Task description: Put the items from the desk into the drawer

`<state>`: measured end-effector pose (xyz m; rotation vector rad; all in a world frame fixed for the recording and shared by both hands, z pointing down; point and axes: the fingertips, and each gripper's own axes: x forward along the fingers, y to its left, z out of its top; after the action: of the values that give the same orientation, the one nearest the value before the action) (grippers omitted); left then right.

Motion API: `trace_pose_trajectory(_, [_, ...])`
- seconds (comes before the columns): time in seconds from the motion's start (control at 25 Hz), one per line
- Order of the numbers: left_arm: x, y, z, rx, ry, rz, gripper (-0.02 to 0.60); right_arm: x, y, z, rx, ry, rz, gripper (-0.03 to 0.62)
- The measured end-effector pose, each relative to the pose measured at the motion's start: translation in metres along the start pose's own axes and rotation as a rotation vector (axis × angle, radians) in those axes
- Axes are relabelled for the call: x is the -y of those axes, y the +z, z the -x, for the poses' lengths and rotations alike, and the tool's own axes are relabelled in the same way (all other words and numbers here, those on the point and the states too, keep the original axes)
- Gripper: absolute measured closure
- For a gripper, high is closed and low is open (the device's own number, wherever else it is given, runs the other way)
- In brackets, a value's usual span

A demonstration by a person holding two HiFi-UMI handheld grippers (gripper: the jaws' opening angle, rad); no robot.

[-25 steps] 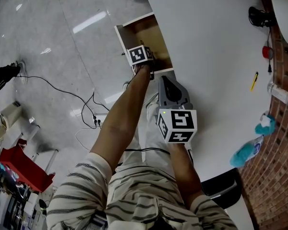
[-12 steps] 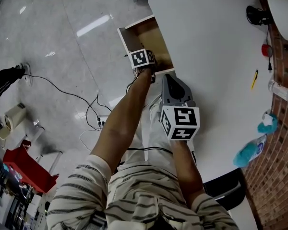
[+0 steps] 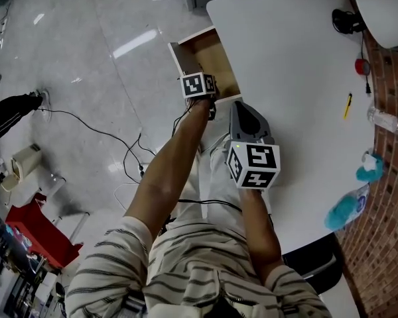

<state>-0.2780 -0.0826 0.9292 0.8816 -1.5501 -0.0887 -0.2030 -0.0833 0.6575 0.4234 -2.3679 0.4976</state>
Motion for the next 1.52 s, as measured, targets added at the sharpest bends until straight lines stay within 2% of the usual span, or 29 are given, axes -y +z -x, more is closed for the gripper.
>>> trace_pose_trajectory(0.36, [0.029,0.004,0.072,0.084,-0.025,-0.073,0.575,-0.004,0.015,0.038,0.024,0.002,0.009,0.583])
trace_pose_trajectory(0.6, [0.058,0.011,0.124,0.145,-0.048,-0.091,0.575,-0.006,0.027,0.061,0.044,-0.001,-0.008,0.583])
trace_pose_trajectory(0.72, [0.078,0.012,0.16,0.198,-0.079,-0.099,0.575,-0.009,0.033,0.075,0.053,0.001,-0.024,0.583])
trace_pose_trajectory(0.88, [0.109,0.012,0.211,0.271,-0.102,-0.153,0.575,-0.014,0.042,0.092,0.07,0.022,-0.035,0.583])
trace_pose_trajectory(1.08, [0.142,0.014,0.267,0.353,-0.134,-0.165,0.575,-0.023,0.059,0.112,0.111,0.035,-0.018,0.583])
trace_pose_trajectory(1.28, [0.174,0.028,0.32,0.466,-0.118,-0.298,0.575,-0.034,0.086,0.129,0.163,0.043,0.002,0.583])
trace_pose_trajectory(1.52, [0.214,0.03,0.369,0.564,-0.149,-0.361,0.575,-0.04,0.103,0.152,0.21,0.051,0.034,0.583])
